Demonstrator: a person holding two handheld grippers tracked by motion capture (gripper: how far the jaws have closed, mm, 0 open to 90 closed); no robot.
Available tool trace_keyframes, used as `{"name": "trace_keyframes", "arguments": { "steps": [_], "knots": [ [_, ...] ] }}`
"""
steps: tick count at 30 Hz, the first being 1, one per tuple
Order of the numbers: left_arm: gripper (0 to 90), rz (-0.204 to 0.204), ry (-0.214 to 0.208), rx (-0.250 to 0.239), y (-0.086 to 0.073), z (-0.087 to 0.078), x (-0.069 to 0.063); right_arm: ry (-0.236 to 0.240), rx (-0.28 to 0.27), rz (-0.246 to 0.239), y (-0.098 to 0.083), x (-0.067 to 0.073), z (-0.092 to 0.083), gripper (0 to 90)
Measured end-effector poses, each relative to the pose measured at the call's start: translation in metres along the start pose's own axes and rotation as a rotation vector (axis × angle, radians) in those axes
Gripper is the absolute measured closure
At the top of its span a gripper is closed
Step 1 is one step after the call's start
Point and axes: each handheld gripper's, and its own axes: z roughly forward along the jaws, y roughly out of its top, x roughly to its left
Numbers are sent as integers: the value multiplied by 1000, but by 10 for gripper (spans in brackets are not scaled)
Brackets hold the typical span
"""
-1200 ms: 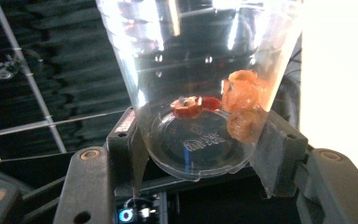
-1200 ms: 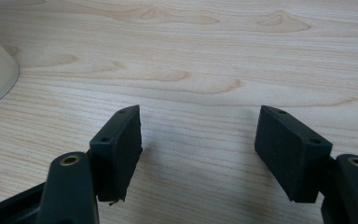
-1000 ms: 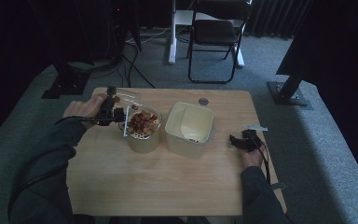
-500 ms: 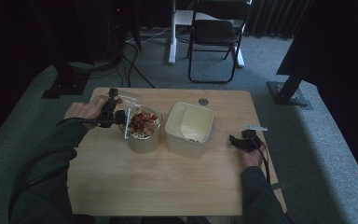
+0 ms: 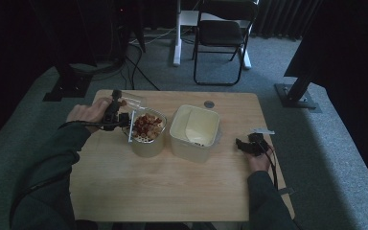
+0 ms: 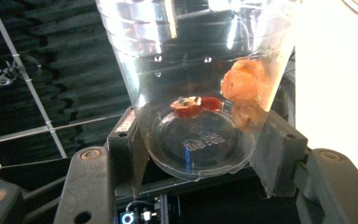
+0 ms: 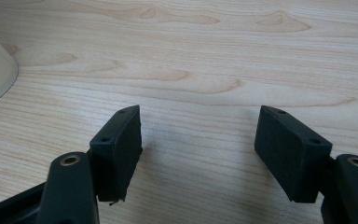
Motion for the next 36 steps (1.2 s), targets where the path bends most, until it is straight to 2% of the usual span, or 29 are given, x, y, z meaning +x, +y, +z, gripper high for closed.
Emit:
{"name": "trace_keyframes", "arguments": {
  "steps": [1,2,5,7,8,9,10,11,12,13,17,19,20,22,23,24,25,28,29,30,32,33,36],
  "knots": [
    [433,0,0,0,0,0,0,0,0,0,0,0,0,312],
    [432,-17,-1,0,0,1,1,0,0,0,0,0,0,313],
    [433,-15,5,-8,0,0,2,-1,0,-2,0,0,0,313],
    [434,-7,30,-29,3,-4,2,-3,1,-3,0,0,0,313],
    [433,-22,34,-37,3,-4,3,-5,1,-5,0,1,0,313],
    [434,-2,44,-34,5,-5,3,-6,1,-5,0,1,0,313],
    [434,-5,47,-52,5,-7,3,-6,1,-5,0,1,0,313],
    [434,-11,34,-39,5,-4,3,-6,0,-5,0,1,0,313],
    [434,4,40,-30,5,-3,4,-7,1,-7,0,1,0,313],
    [434,-13,34,-43,5,-4,5,-8,1,-9,0,1,0,313],
    [433,-18,35,-36,4,-4,6,-8,1,-7,0,1,0,312],
    [432,-47,12,-26,4,-2,7,-7,1,-6,0,1,0,313],
    [432,-69,-5,-30,4,-2,7,-8,1,-8,0,1,0,312],
    [430,-155,-68,-13,3,2,10,-8,1,-8,0,1,0,313],
    [429,-155,-68,-13,3,2,10,-8,1,-8,0,1,0,313],
    [428,-255,-114,-27,3,5,11,-8,1,-8,0,1,0,312],
    [428,-301,-130,-28,2,7,11,-8,1,-8,0,1,0,312],
    [427,-379,-157,-38,1,10,12,-4,0,-3,0,1,0,312],
    [427,-424,-172,-44,1,11,14,-2,0,-2,0,0,0,312],
    [426,-424,-172,-44,1,11,14,-2,0,-2,0,0,0,312],
    [426,-471,-194,-58,2,10,18,0,0,0,0,0,0,312],
    [425,-471,-194,-58,2,10,18,0,0,0,0,0,0,312],
    [425,-545,-227,-82,3,10,22,-1,0,-2,0,0,0,312]
  ]
}}
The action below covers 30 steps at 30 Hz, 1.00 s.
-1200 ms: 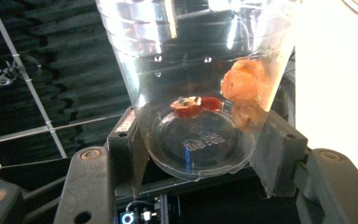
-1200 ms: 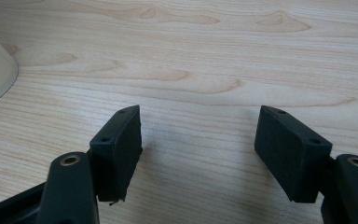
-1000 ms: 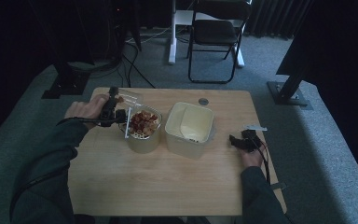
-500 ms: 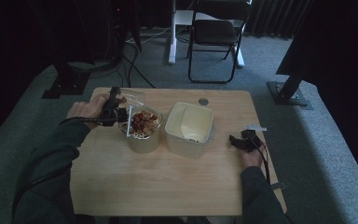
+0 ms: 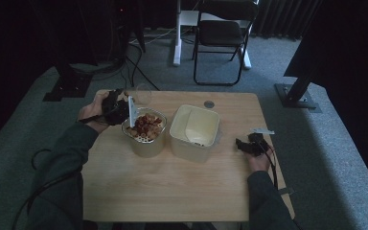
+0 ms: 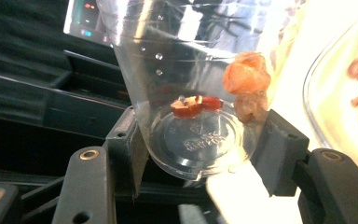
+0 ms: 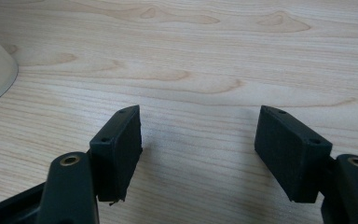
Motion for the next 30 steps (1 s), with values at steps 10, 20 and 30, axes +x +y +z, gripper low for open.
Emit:
{"name": "trace_keyframes", "arguments": {
  "steps": [10,20,30],
  "knots": [
    [423,-393,-212,-107,8,5,19,1,0,-2,0,0,0,312],
    [420,-605,-322,-206,25,7,35,6,-2,3,0,-1,0,312],
    [419,-660,-357,-237,52,8,38,-4,0,-8,0,1,0,313]
  ]
}}
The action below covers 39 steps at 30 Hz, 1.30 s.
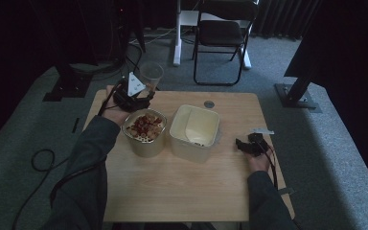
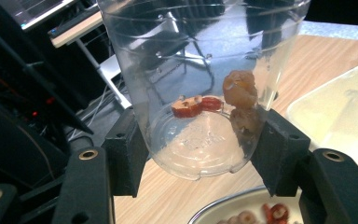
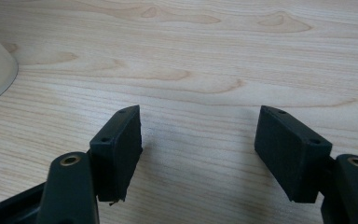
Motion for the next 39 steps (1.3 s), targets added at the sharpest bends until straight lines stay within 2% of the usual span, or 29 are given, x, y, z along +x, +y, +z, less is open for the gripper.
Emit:
{"name": "trace_keyframes", "arguments": {
  "steps": [4,7,10,12,16,20,24,27,35,37,39],
  "knots": [
    [418,-27,-32,-23,11,5,-8,-5,3,-8,0,1,0,314],
    [418,-24,-50,-36,20,9,-16,-14,6,-17,0,2,0,314],
    [417,-10,-31,-39,30,13,-26,-17,7,-22,0,3,0,314],
    [417,-23,-45,-53,35,15,-31,-17,7,-22,0,3,0,315],
    [416,-25,-71,-63,42,19,-41,-17,7,-21,0,3,0,315],
    [415,-28,-96,-56,48,24,-51,-17,7,-21,0,2,0,315],
    [414,-30,-140,-71,56,27,-61,-15,6,-16,0,2,0,315],
    [413,-25,-149,-78,62,30,-69,-14,6,-16,0,2,0,316],
    [411,-29,-214,-102,79,35,-87,-14,5,-13,0,2,0,316],
    [409,-38,-237,-114,83,36,-91,-14,4,-12,0,2,0,316],
    [387,-55,-288,-129,85,37,-93,-14,4,-12,0,2,0,316]
  ]
}}
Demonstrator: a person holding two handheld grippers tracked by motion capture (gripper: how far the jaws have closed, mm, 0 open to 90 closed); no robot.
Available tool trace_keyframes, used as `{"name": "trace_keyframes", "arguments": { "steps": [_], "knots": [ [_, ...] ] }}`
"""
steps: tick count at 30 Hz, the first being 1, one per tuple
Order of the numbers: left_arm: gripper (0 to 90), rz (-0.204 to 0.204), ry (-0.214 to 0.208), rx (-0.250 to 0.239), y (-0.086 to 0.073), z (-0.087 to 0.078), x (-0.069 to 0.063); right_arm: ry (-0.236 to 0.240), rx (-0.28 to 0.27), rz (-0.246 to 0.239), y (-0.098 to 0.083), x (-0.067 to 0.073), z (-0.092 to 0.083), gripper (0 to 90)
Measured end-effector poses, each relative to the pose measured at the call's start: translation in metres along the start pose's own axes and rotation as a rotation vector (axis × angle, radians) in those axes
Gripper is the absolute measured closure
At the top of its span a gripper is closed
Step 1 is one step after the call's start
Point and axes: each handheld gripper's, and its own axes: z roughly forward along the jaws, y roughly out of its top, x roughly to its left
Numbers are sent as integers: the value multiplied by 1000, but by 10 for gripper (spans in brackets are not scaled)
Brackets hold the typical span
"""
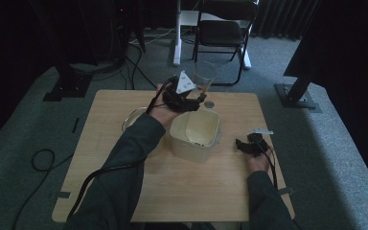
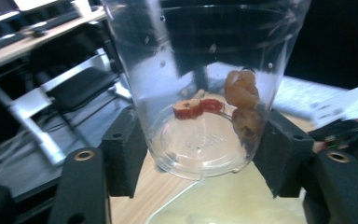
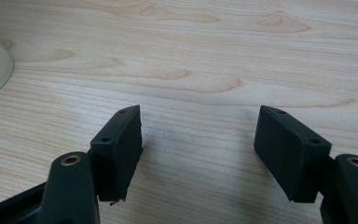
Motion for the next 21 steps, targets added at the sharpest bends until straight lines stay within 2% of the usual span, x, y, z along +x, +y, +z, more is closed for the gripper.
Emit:
{"name": "trace_keyframes", "arguments": {
  "steps": [1,2,5,7,8,10,15,18,21],
  "knots": [
    [294,-5,-17,6,1,2,-1,0,0,0,0,0,0,316],
    [145,6,-3,29,2,4,-3,0,0,0,0,0,0,316],
    [38,7,-12,62,1,7,-3,0,0,0,0,0,0,316],
    [32,-5,-24,74,-1,7,0,0,0,0,0,0,0,316],
    [30,-7,-11,79,-2,7,1,-1,0,-1,0,0,0,316],
    [31,-36,-14,74,-6,5,5,-1,0,-1,0,0,0,316],
    [31,-68,8,77,-11,0,16,-2,1,-1,0,0,0,316],
    [32,-79,31,81,-14,-4,21,-4,1,-3,0,1,0,315],
    [37,-87,34,80,-16,-8,24,-5,2,-4,0,1,0,315]
  ]
}}
